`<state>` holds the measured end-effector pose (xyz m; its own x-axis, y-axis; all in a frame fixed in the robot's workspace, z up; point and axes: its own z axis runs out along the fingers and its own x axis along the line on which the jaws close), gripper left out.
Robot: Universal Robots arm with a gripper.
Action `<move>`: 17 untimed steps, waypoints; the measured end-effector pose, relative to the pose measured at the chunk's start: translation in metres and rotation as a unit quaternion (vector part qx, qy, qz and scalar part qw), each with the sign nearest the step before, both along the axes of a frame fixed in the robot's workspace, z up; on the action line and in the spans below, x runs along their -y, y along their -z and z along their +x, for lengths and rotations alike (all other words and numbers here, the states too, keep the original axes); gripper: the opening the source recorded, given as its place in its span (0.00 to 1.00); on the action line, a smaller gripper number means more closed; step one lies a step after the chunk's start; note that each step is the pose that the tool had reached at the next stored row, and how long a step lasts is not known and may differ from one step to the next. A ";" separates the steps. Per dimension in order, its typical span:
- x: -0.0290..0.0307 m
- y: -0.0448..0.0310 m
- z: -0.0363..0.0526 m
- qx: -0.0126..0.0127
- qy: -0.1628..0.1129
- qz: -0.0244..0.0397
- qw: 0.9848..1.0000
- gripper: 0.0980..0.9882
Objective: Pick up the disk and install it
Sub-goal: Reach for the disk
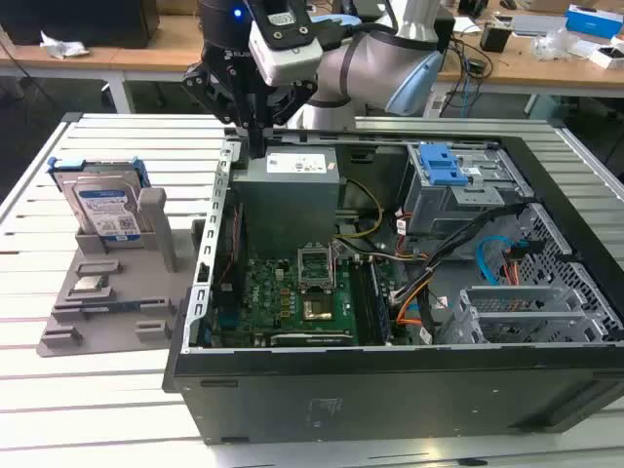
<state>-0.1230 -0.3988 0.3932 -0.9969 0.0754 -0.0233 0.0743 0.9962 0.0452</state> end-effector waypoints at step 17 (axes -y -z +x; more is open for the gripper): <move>0.0000 0.0000 -0.0693 0.000 0.000 0.000 1.000 0.01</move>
